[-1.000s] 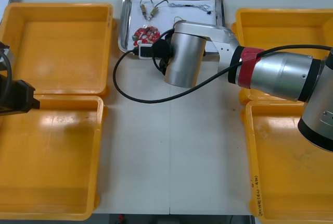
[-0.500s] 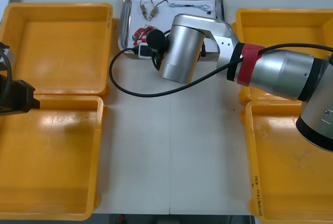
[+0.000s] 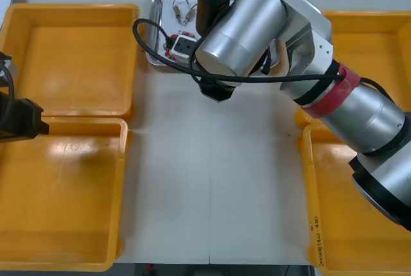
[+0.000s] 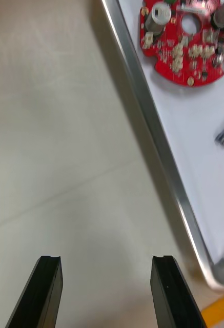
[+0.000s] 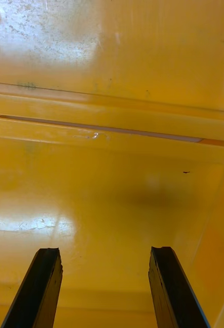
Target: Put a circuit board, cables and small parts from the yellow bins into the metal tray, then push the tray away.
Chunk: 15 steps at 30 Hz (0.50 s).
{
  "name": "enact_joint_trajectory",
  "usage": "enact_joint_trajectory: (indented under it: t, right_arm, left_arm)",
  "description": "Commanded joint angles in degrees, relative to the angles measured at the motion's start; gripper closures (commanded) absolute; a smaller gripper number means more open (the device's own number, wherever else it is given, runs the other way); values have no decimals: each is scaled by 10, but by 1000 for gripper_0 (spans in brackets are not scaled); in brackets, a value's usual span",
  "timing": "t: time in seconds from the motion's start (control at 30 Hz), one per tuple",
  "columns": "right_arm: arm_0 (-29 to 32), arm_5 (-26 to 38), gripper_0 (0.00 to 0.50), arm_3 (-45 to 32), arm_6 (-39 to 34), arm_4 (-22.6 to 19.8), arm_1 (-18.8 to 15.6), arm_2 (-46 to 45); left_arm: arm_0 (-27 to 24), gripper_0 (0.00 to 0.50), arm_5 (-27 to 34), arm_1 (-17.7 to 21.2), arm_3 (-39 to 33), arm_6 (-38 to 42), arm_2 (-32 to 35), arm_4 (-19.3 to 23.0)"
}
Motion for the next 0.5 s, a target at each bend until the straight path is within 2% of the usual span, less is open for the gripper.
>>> enact_joint_trajectory:
  t: [0.03, 0.1, 0.13, 0.4, 0.5]
  right_arm:
    - [63, 89, 0, -110, -3, 15, 12, -84]
    - [93, 142, 0, -161, -7, 20, 12, -122]
    - [108, 150, 0, -185, -9, 24, 12, -142]
    - [165, 150, 0, -303, -27, 82, 11, -221]
    - [183, 150, 0, -319, -33, 84, 9, -260]
  left_arm:
    - [8, 0, 4, 24, -19, -48, 16, -5]
    - [8, 0, 4, 24, -19, -48, 16, -5]
    - [8, 0, 4, 24, -19, -48, 16, -5]
    - [8, 0, 4, 24, -19, -48, 16, -5]
    - [8, 0, 4, 24, -19, -48, 16, -5]
